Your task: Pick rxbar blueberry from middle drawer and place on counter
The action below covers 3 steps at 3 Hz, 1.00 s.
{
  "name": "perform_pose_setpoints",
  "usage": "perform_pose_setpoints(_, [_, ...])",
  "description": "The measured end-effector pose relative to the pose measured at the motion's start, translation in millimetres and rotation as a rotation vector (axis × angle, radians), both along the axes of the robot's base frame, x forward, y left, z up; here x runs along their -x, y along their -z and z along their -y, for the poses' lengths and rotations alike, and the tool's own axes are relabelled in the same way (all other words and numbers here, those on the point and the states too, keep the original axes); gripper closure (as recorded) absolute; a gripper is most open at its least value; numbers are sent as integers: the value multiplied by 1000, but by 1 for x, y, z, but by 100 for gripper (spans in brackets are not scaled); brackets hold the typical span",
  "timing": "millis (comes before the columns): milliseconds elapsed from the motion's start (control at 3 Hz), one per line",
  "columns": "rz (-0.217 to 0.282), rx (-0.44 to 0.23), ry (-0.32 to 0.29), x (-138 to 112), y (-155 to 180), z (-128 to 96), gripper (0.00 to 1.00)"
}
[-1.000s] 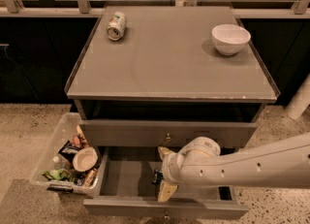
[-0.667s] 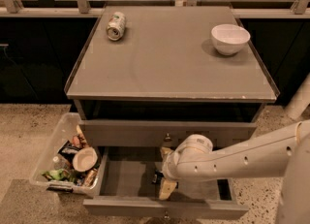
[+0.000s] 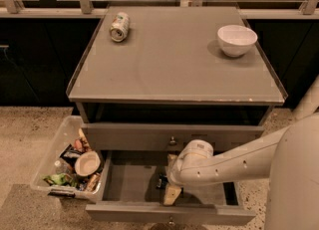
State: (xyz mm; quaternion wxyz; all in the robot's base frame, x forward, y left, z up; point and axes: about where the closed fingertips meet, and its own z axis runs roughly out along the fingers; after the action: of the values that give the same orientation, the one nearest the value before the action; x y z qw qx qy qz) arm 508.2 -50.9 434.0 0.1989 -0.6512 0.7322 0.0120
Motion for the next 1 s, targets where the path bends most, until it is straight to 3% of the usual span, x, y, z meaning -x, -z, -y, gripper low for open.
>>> perform_pose_setpoints(333, [-12,45,-6,2,9,7,0])
perform_pose_setpoints(1000, [-12,45,-6,2,6,7,0])
